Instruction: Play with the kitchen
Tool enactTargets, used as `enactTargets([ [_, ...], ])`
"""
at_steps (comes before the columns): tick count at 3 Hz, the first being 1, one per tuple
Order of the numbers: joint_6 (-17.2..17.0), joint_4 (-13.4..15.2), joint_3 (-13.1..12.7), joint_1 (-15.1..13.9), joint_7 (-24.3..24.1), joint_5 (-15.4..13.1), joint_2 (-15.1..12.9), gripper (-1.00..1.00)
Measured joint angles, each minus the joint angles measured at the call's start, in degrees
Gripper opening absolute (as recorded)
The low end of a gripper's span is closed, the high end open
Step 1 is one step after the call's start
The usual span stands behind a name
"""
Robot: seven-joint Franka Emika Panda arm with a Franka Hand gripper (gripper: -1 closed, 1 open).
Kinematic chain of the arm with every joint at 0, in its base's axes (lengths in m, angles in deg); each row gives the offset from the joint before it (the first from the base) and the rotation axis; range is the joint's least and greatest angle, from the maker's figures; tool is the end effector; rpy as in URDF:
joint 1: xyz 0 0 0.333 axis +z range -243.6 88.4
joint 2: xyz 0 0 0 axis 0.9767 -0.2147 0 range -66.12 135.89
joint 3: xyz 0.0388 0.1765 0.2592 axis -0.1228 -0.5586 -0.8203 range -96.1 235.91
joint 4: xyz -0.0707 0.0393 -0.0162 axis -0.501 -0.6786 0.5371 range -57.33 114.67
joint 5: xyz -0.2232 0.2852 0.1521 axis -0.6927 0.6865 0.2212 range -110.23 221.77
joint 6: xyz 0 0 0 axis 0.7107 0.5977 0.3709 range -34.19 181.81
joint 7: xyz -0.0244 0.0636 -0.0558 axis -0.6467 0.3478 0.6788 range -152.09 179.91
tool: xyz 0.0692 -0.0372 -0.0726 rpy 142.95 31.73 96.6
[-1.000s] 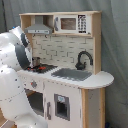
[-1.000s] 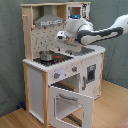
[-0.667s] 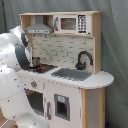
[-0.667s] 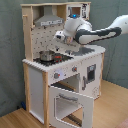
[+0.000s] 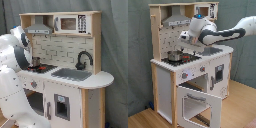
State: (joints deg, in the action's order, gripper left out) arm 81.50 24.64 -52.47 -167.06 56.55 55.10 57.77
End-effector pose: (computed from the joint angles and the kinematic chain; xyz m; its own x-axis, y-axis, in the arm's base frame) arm 0.4932 0.4398 0.5551 0.1714 0.9844 -0.0396 0.8946 -0.1387 0.4248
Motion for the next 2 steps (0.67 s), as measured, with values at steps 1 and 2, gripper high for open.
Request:
enactTargets([
  [1, -0.39, -2.77, -2.94, -3.75, 0.64, 1.65, 2.28, 1.00],
  [2, -1.05, -5.79, -5.66, -7.35, 1.34, 3.26, 4.69, 1.00],
])
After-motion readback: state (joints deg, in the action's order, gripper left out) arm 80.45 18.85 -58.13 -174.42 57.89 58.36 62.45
